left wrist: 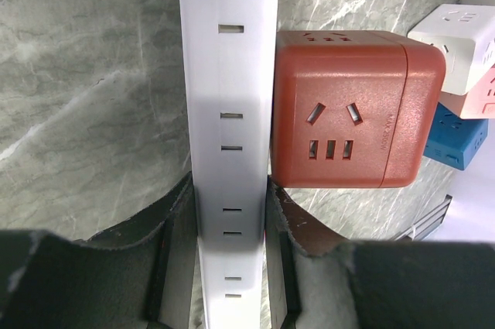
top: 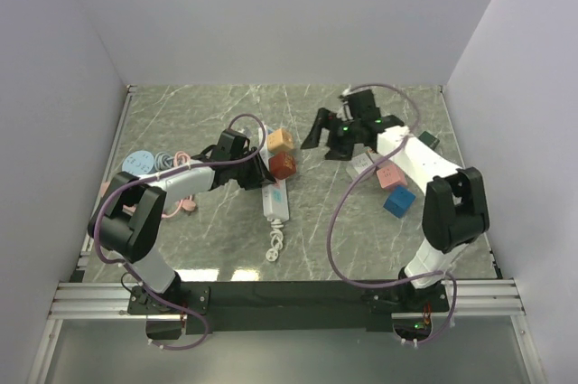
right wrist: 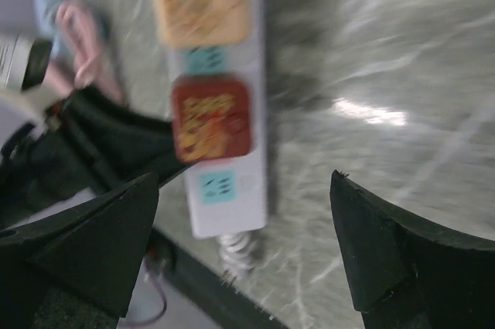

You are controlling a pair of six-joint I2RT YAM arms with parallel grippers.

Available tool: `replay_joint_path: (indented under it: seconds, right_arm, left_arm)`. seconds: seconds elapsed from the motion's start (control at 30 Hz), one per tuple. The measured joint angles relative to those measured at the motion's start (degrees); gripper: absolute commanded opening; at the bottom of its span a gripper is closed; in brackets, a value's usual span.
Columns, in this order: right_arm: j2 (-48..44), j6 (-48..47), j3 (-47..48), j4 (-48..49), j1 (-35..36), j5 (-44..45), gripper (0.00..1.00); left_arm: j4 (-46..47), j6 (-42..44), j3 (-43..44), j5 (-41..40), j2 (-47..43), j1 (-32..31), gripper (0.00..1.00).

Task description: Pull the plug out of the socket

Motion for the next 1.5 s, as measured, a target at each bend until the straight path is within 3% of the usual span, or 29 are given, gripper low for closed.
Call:
replay_joint_path:
  seconds: [0.27,0.7,0.83,0.87,0.97,1.0,1.03,1.3,1.5]
  right_arm:
    - [8.59,1.27,2.19,7.34,7.30,-11.32,0.98]
    - [18.86,0.17,9.29,5.66,11.80,-9.92,0.99]
    - [21.03,0.48,10.60,5.40,13.44,-9.25,0.82]
    - [21.42,0.57,10.69,5.33,13.53,-9.18,0.66]
    - [22.18,1.88,10.69,5.38,13.20,-9.42,0.30]
    - [22.25,2.25,10.69,5.66,13.16,-9.75,0.09]
    - [22.25,2.45,10.69,5.75,13.20,-9.70,0.00]
    - [21.81,1.20,10.69,4.04,11.52,-11.78,0.00]
    - [20.57,-3.69,12.26,-3.96,6.71,-18.88,0.00]
  left_arm:
    - [-0.90,0.15,0.48,0.00,0.04,0.00,0.01]
    - [-0.94,0.07,0.48,0.02,0.04,0.00,0.00]
    - [-1.29,-0.07,0.48,0.04,0.04,0.00,0.01]
    - [-1.38,-0.07,0.48,0.13,0.04,0.00,0.00]
    - [-2.05,-0.31,0.59,0.35,0.04,0.31,0.00]
    - [-2.03,-0.33,0.59,0.44,0.04,0.39,0.00]
    - [-2.08,-0.31,0.59,0.42,0.04,0.39,0.01]
    - [-1.64,-0.48,0.46,0.48,0.04,0.17,0.01]
    - [3.17,-1.53,-0.20,2.97,0.04,-1.46,0.01]
